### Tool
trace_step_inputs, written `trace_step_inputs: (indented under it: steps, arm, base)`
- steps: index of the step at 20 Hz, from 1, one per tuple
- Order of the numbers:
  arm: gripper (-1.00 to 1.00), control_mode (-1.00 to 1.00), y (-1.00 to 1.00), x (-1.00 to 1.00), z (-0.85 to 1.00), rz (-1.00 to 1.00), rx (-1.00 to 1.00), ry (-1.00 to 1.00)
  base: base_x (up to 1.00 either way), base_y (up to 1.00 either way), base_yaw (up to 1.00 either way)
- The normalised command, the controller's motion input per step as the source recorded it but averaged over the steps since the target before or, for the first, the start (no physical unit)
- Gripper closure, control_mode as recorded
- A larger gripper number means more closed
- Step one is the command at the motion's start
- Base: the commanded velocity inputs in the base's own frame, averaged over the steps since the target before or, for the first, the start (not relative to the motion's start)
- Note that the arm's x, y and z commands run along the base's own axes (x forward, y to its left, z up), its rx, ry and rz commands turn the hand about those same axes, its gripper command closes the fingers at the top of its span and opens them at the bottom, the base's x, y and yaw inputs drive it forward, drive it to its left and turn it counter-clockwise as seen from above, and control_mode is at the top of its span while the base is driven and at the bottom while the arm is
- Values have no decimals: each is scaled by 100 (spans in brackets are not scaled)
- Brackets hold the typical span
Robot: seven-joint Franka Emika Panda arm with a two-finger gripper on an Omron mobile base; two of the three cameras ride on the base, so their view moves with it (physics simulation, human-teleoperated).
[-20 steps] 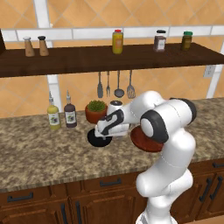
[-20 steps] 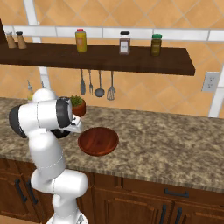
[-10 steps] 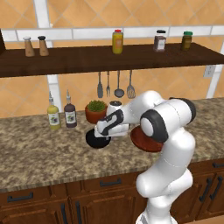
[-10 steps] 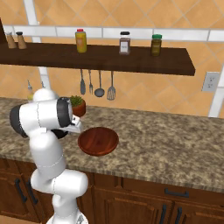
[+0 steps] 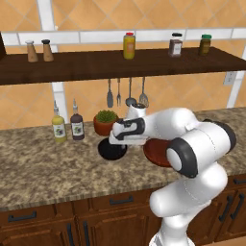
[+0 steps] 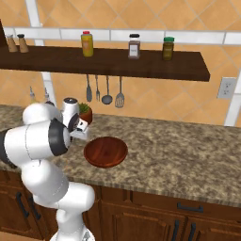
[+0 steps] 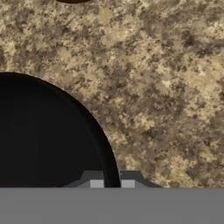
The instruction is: Pick up the bowls on the counter and stack them on top of one another in the open cabinet. Place the smaller bowl on top of the larger bowl.
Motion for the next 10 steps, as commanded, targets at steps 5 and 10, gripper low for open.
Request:
trace_step_inputs:
  steps: [5, 10]
  arm:
    - [100, -100, -67, -22, 21, 0, 5, 0]
    - [100, -100, -75, -3, 18, -2, -3, 4]
  base:
    - [0, 0, 0]
    - [0, 0, 0]
